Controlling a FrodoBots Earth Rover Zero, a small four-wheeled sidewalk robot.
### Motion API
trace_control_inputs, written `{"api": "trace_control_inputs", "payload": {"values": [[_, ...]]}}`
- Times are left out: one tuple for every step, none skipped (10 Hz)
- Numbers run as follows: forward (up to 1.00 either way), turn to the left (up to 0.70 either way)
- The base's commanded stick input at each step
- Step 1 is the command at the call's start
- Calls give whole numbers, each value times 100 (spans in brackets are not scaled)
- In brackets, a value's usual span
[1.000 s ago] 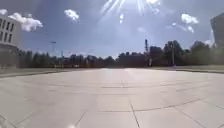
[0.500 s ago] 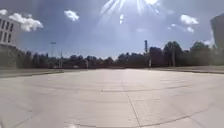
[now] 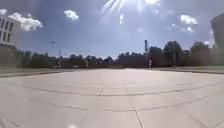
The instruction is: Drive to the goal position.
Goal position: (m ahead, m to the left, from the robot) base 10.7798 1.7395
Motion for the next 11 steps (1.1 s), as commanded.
{"api": "trace_control_inputs", "payload": {"values": [[70, 1], [70, 1], [70, 1], [70, 1], [70, 1], [70, 1], [70, 1], [70, 1], [70, 1], [70, 1], [70, 1]]}}
